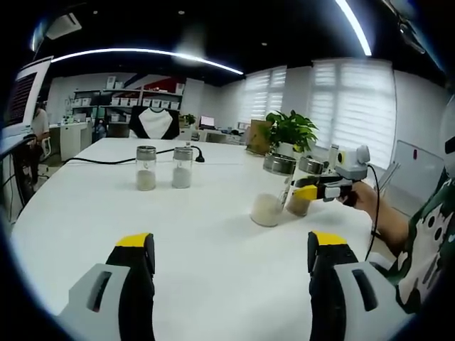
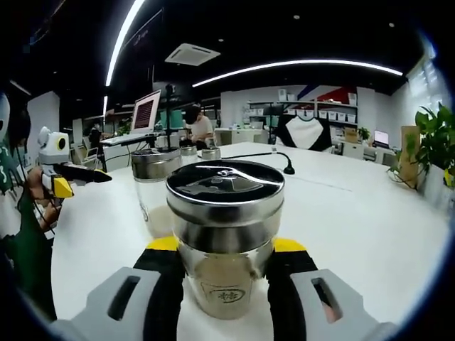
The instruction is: Rotate the seasoning bottle until the label or dispensing opening points toward the visible target arrow and the bottle remains upright within the marked orientation range
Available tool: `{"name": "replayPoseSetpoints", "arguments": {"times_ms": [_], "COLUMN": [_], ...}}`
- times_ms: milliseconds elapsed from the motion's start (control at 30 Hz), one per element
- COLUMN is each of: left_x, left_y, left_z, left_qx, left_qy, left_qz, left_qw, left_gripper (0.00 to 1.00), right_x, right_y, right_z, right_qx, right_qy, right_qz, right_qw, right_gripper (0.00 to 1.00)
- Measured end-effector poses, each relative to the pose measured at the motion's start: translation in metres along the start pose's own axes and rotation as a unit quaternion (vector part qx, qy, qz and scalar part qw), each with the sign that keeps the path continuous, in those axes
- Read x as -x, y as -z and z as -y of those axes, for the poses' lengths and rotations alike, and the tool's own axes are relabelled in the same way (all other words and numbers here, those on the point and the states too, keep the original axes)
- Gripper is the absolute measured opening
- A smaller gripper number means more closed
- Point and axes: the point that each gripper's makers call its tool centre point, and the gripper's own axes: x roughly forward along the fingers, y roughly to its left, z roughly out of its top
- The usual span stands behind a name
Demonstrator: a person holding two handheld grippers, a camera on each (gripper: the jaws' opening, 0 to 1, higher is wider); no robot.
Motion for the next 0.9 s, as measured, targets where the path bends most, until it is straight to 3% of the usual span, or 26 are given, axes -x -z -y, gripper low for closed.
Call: {"name": "replayPoseSetpoints", "arguments": {"times_ms": [900], "left_x": [0.003], "left_y": [-0.003], "left_z": [0.0], "left_qx": [-0.001], "left_qy": [0.003], "left_qz": [0.005], "left_qw": [1.0], "left_gripper": [0.94], "right_x": [0.002], "right_y": [0.003], "right_z": [0.017], "right_qx": [-0.042], "right_qy": [0.114], "right_qz": [-0.015], "right_qw": [0.9925], "right_gripper": [0.44]}}
